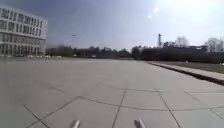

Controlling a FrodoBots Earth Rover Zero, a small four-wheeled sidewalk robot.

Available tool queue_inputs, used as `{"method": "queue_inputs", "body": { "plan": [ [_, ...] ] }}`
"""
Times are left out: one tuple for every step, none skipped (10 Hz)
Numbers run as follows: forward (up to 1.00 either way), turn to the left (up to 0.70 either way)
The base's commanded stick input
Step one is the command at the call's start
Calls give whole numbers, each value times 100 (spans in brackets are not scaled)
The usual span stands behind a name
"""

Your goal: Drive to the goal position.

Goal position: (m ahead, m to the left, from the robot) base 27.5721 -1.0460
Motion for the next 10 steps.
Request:
{"method": "queue_inputs", "body": {
  "plan": [
    [100,0],
    [100,0],
    [100,0],
    [100,0],
    [100,0],
    [100,0],
    [100,0],
    [100,0],
    [100,0],
    [100,0]
  ]
}}
